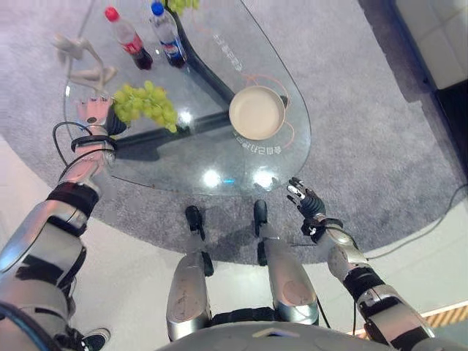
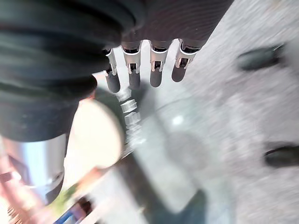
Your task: Pick up fruits into the plate
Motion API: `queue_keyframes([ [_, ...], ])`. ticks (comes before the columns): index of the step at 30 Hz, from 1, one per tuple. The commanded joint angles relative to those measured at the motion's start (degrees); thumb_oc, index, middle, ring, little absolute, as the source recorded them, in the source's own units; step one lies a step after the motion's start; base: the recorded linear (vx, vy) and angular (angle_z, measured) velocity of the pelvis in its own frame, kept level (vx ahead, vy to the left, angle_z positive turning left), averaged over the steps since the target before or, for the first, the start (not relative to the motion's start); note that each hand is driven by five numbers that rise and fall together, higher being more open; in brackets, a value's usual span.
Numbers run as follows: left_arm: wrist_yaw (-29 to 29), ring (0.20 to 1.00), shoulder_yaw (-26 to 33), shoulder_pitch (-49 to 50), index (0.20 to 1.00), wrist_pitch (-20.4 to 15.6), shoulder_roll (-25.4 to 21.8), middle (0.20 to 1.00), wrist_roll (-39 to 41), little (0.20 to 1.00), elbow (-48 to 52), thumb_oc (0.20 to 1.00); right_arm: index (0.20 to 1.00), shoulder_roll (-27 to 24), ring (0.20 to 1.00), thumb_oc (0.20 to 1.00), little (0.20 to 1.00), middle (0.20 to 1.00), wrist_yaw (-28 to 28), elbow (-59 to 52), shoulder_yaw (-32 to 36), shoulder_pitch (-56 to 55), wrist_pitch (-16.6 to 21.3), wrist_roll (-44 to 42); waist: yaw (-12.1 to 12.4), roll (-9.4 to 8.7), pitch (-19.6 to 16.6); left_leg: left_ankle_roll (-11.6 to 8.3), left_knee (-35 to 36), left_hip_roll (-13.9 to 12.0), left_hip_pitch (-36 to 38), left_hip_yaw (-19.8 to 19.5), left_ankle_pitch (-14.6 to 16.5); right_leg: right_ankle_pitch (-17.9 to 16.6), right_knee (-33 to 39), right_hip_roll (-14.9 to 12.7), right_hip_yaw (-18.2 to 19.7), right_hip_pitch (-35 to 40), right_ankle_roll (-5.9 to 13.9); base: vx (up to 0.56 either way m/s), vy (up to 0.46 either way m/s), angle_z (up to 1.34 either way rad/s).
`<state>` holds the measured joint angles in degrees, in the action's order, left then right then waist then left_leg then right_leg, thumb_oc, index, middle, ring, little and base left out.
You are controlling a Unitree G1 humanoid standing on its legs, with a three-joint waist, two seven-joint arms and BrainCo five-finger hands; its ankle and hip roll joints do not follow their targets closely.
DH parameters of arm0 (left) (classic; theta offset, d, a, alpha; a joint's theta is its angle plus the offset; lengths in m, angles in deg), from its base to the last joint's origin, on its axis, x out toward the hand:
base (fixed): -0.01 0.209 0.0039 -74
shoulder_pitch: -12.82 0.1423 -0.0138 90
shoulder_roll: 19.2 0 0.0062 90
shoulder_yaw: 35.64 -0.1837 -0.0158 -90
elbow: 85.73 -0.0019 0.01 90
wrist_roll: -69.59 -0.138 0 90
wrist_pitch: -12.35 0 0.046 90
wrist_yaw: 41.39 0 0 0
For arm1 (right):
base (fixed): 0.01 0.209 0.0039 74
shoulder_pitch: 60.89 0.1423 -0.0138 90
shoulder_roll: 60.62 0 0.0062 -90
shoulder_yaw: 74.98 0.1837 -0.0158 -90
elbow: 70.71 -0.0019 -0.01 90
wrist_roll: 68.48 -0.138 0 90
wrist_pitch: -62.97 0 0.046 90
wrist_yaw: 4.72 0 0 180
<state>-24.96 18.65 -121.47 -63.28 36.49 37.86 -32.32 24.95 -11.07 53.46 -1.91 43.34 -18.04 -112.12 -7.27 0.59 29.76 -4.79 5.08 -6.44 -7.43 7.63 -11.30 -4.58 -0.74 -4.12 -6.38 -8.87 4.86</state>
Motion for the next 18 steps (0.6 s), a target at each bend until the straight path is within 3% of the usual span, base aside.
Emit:
queue_keyframes([
  [1, -3.06, 0.2, 4.48, 3.61, 0.2, -3.42, -1.53, 0.2, -6.01, 0.2, 4.75, 0.2, 1.0, -3.42, 1.0, 1.0, 1.0, 1.0, -4.01, -5.92, 2.93, -4.64, -0.32, 2.28, -0.12, 1.18, -9.49, -0.22, -1.79, 3.43, 1.89, 0.42, 6.79, 2.16, -2.27, -0.36, -0.39, 0.47, 0.22, 0.13, 0.016, 0.09],
  [5, -8.98, 0.2, 6.8, 9.36, 0.2, -11.64, -7.47, 0.2, -9.78, 0.2, 14.38, 0.2, 1.0, -7.12, 1.0, 1.0, 1.0, 1.0, -11.88, -13.9, 5.91, -6.53, -4.35, 5.2, 1.02, 1.14, -13.83, 0.18, -1.77, 3.64, 5.04, 0.11, 7.49, 2.03, -1.05, -1.14, -1.05, 4.4, 0.94, 0.16, 0.008, 0.08],
  [6, -11.89, 0.2, 7.78, 10.79, 0.2, -15.34, -9.49, 0.2, -10.71, 0.2, 17.02, 0.2, 1.0, -8.8, 1.0, 1.0, 1.0, 1.0, -15.31, -15.66, 7.23, -7.16, -5.86, 6.04, 1.46, 1.15, -15.48, 0.31, -1.68, 3.68, 6.13, 0.11, 7.75, 2.03, -0.63, -1.38, -1.41, 5.74, 1.13, 0.17, 0.007, 0.11],
  [8, -13.18, 0.2, 8.72, 12.54, 0.2, -17.92, -10.66, 0.2, -11.61, 0.2, 19.13, 0.2, 1.0, -10.32, 1.0, 1.0, 1.0, 1.0, -18.31, -16.77, 7.96, -7.5, -6.85, 6.94, 1.81, 1.18, -16.84, 0.37, -1.54, 3.72, 7.27, 0.09, 7.93, 1.93, -0.23, -1.67, -1.74, 7.03, 1.36, 0.19, 0.003, 0.08],
  [9, -14.75, 0.2, 9.27, 13.57, 0.2, -21.14, -11.7, 0.2, -11.92, 0.2, 20.65, 0.2, 1.0, -11.67, 1.0, 1.0, 1.0, 1.0, -19.95, -17.85, 8.42, -7.56, -8.33, 7.09, 2.24, 1.22, -18.29, 0.43, -1.29, 3.84, 8.45, -0.03, 8.14, 1.85, 0.24, -1.85, -2.13, 8.35, 1.58, 0.3, -0.002, 0.04],
  [10, -18.04, 0.2, 9.66, 14.12, 0.2, -25.97, -13.7, 0.2, -12.66, 0.2, 24.18, 0.2, 1.0, -14.41, 1.0, 1.0, 1.0, 1.0, -23.56, -19.6, 9.21, -6.93, -11.57, 7.04, 2.88, 1.16, -20.33, 0.48, -0.99, 3.99, 10.1, -0.26, 8.55, 1.73, 1.04, -2.18, -2.89, 10.35, 1.94, 0.3, -0.003, 0.05],
  [14, -23.28, 0.2, 7.47, 11.52, 0.2, -38.34, -18.07, 0.2, -7.86, 0.2, 32.33, 0.2, 1.0, -19.67, 1.0, 1.0, 1.0, 1.0, -31.25, -22.73, 8.28, -3.32, -21.9, 1.14, 4.69, 0.56, -24.68, 0.78, -0.24, 4.49, 13.95, -1.14, 10.08, 1.82, 3.15, -2.72, -4.76, 15.28, 2.47, 0.19, -0.015, 0.13],
  [18, -23.82, 0.2, 4.84, 7.4, 0.2, -42.85, -18.82, 0.2, -3.73, 0.2, 35.91, 0.2, 1.0, -20.51, 1.0, 1.0, 1.0, 1.0, -33.58, -22.46, 6.41, -1.32, -26.66, 0.17, 5.58, 0.05, -26.07, 0.99, -0.08, 4.68, 15.21, -1.51, 10.69, 1.92, 3.91, -2.98, -5.9, 17.11, 2.63, 0.05, -0.007, 0.14],
])
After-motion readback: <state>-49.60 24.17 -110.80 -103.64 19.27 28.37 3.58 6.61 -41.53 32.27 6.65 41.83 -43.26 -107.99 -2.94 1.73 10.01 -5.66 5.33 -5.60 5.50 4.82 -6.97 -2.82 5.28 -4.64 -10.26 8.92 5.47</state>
